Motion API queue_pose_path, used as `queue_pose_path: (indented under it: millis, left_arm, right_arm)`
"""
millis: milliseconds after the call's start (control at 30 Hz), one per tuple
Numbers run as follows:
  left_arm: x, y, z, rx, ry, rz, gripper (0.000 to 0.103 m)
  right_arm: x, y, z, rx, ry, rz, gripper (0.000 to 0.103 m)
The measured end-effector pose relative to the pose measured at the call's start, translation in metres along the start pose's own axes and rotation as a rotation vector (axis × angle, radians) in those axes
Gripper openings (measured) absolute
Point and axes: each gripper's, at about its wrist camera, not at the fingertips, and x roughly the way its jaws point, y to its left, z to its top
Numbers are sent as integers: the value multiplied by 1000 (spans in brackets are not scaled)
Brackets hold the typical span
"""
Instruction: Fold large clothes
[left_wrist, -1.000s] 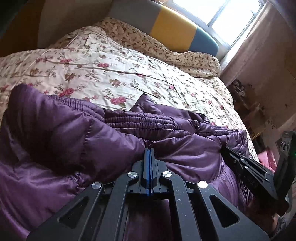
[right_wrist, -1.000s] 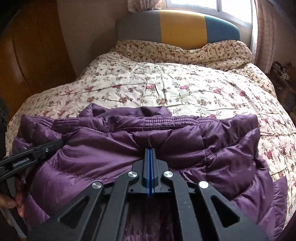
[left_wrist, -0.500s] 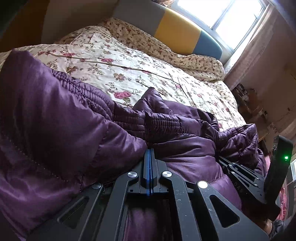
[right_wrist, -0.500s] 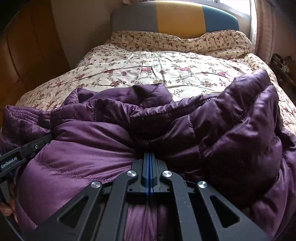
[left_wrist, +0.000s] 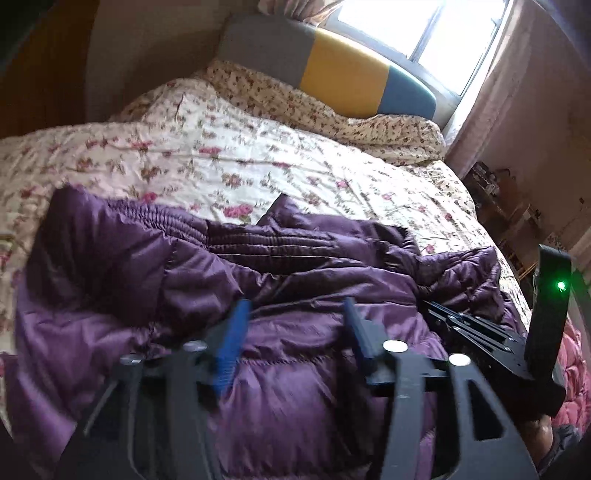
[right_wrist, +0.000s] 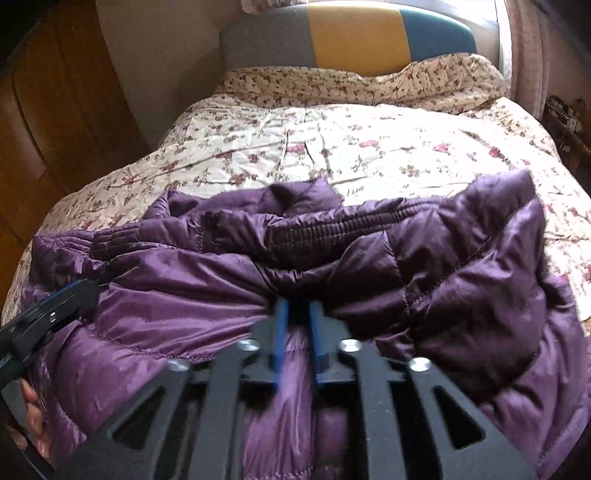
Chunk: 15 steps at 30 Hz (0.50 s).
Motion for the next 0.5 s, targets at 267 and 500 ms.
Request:
queue_pose_path:
  millis: [267,500]
  left_arm:
    - [-33,-3,-9,22,-53,61,58]
    - [-57,3,-24,20,-84,105,58]
  right_arm:
    - [-37,9,-6,-14,-58,-9,40]
    - [-68,21,-25,-15,-86,29,50]
